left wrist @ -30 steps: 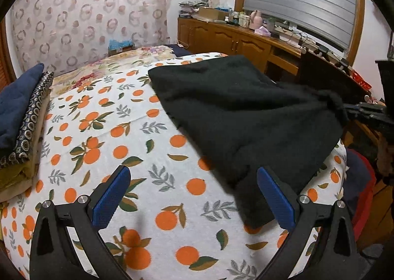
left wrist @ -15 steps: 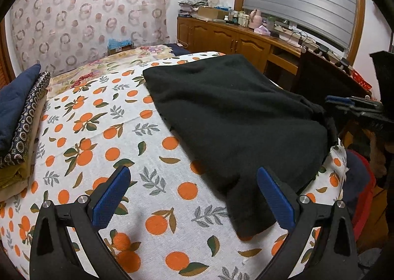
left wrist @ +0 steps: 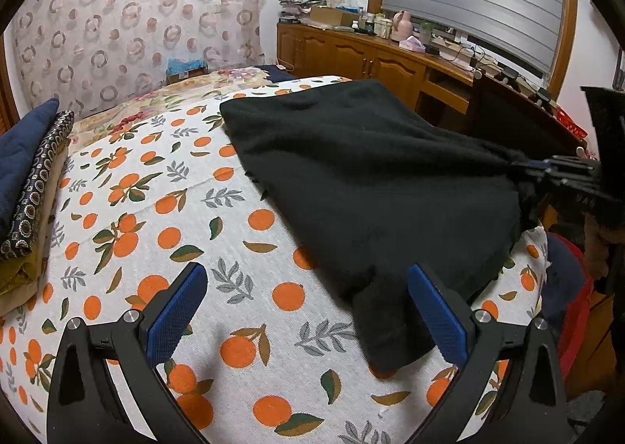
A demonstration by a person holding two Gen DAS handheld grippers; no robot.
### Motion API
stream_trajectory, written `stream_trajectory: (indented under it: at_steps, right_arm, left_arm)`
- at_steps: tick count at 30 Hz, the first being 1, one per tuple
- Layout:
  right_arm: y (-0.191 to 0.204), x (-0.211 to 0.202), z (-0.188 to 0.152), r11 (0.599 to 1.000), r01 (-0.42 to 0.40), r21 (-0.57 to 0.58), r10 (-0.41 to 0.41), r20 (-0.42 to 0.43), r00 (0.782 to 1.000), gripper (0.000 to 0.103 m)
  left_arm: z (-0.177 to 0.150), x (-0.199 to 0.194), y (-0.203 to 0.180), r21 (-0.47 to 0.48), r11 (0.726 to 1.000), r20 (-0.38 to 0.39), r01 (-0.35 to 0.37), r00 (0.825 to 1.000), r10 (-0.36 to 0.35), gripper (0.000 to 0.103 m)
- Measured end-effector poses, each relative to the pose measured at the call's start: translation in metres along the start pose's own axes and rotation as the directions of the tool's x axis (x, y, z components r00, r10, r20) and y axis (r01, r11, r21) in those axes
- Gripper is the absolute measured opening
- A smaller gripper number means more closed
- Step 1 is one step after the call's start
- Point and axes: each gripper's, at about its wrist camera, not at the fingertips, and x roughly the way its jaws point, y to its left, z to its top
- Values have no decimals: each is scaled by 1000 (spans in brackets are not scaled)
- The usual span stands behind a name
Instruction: Fold small clothes
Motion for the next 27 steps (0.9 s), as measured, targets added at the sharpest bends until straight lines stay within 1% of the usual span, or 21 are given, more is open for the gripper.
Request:
stream_trajectory:
  at_steps: [3, 5, 8, 10, 16, 17, 18, 19, 20, 21, 23, 27]
  right_arm:
    - [-12, -9, -6, 999, 34, 32, -34, 8, 999, 8]
    - [-17, -7, -10, 998, 27, 54, -27, -4, 1000, 8]
    - [-24, -2, -12, 993, 83, 80, -82, -14, 997, 9]
    - [-29, -3, -13, 991, 96, 97, -95, -12, 995, 9]
    - [-30, -4, -11, 983, 160, 90, -158, -24, 987, 9]
    - [-30, -4, -12, 982, 162, 97, -161, -25, 987, 13]
    - [-28, -1, -9, 979, 181, 99, -179, -29, 984, 25]
    - [-28, -1, -9, 974, 200, 105, -198, -28, 980, 33]
    - [-27, 0, -8, 972, 208, 109, -207, -23, 978, 44]
    - [-26, -1, -8, 972, 204, 113, -204, -16, 979, 50]
    - [-22, -2, -8, 978, 181, 107, -180, -14, 984, 56]
    - [-11, 2, -11, 987, 130, 90, -128, -21, 992, 57]
  left_arm:
    - [0, 0, 0, -1, 1000, -1, 1, 1000, -1, 103]
    - [-1, 0, 0, -1, 1000, -2, 4, 1000, -4, 103]
    - [-2, 1, -1, 0, 1000, -6, 5, 1000, -5, 103]
    - [-2, 1, -1, 1, 1000, -8, 4, 1000, -4, 103]
    - [-3, 2, -2, 1, 1000, -10, 6, 1000, -6, 103]
    - [-4, 3, -2, 2, 1000, -13, 6, 1000, -6, 103]
    - [-4, 3, -2, 3, 1000, -14, 6, 1000, -6, 103]
    - [-5, 4, -1, 1, 1000, -15, 7, 1000, -7, 103]
    - [-5, 4, -1, 0, 1000, -16, 8, 1000, -8, 103]
    - [-5, 4, -1, -1, 1000, -17, 8, 1000, -8, 103]
    - [-5, 5, 0, -4, 1000, -20, 9, 1000, -9, 103]
    - [-6, 5, -1, -4, 1000, -23, 24, 999, -24, 103]
